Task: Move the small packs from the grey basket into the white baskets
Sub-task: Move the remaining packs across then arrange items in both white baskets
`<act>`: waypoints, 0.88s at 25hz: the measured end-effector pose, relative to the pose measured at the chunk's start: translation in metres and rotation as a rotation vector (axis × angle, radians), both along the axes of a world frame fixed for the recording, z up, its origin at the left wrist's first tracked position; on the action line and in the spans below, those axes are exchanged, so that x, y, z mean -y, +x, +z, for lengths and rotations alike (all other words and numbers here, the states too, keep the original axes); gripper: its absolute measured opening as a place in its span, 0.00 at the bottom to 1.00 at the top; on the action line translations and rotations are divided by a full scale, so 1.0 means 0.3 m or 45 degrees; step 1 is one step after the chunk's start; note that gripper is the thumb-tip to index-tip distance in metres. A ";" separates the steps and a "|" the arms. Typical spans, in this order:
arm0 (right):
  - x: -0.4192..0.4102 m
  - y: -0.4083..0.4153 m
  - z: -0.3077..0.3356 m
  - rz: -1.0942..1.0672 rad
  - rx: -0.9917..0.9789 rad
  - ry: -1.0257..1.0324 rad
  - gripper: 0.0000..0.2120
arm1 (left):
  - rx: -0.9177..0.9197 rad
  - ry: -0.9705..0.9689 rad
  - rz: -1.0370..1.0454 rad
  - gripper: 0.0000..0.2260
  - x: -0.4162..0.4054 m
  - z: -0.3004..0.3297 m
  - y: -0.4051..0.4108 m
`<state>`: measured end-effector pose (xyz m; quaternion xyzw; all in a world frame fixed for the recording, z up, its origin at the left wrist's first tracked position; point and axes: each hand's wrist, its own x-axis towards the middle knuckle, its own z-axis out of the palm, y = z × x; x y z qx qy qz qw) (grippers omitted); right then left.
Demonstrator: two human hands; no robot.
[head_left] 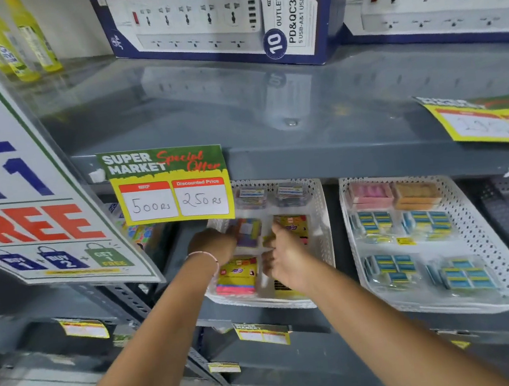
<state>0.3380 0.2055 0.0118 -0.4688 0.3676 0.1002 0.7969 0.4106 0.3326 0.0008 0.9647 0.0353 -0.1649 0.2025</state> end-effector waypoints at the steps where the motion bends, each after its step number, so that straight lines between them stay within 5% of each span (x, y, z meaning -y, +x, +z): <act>1: -0.020 0.003 -0.006 0.017 -0.025 -0.007 0.20 | -0.013 0.066 -0.021 0.29 0.010 -0.007 -0.008; 12: -0.084 -0.023 0.007 0.029 -0.075 0.171 0.13 | -0.012 0.081 0.054 0.29 0.021 -0.049 -0.028; 17: -0.029 -0.085 0.081 0.088 0.096 0.174 0.16 | 0.326 0.260 -0.194 0.24 0.101 -0.001 -0.080; 20: 0.139 -0.187 0.106 0.065 0.476 0.031 0.08 | 0.566 -0.029 -0.327 0.22 0.214 0.042 -0.149; 22: 0.338 -0.288 0.131 0.055 0.652 -0.314 0.09 | 0.681 -0.288 -0.468 0.17 0.312 0.077 -0.240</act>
